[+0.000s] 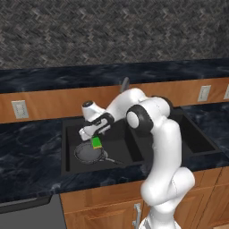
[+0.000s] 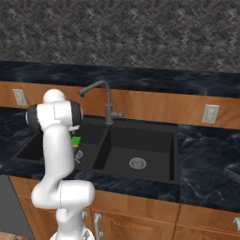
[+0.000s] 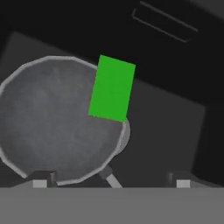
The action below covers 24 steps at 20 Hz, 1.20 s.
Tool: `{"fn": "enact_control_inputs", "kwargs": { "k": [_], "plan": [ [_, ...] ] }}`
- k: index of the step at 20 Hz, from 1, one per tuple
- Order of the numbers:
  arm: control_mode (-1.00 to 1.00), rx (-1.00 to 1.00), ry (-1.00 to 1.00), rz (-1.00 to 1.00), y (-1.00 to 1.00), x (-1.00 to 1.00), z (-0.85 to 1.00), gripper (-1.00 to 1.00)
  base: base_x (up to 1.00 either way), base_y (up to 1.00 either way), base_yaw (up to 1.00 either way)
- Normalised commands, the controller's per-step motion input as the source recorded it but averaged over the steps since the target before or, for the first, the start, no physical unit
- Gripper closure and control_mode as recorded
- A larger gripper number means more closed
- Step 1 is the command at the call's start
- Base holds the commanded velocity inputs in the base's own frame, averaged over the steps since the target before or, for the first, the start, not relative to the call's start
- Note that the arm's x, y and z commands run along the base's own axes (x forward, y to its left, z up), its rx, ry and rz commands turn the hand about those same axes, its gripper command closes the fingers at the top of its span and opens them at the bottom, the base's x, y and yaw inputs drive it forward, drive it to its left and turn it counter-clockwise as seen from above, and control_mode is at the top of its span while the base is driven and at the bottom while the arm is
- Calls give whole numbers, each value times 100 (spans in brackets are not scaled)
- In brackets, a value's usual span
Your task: Pick the pan and sponge and place them into the sink. Then turn on the water.
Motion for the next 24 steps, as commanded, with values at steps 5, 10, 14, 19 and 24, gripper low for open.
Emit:
{"fn": "enact_control_inputs", "kwargs": {
  "k": [5, 10, 14, 19, 24],
  "plan": [
    [-100, 0, -13, 5, -33, -42, 51, -100, 0, 0, 0],
    [-100, 0, -9, 0, -48, -18, 43, -100, 0, 0, 0],
    [-100, 1, -5, 0, -51, -17, 44, -100, 0, 0, 0],
    [-100, 4, -4, 0, -51, -23, 33, -100, 0, 0, 0],
    [-100, 7, -2, 0, -53, -13, 24, -100, 0, 0, 0]
  ]
}}
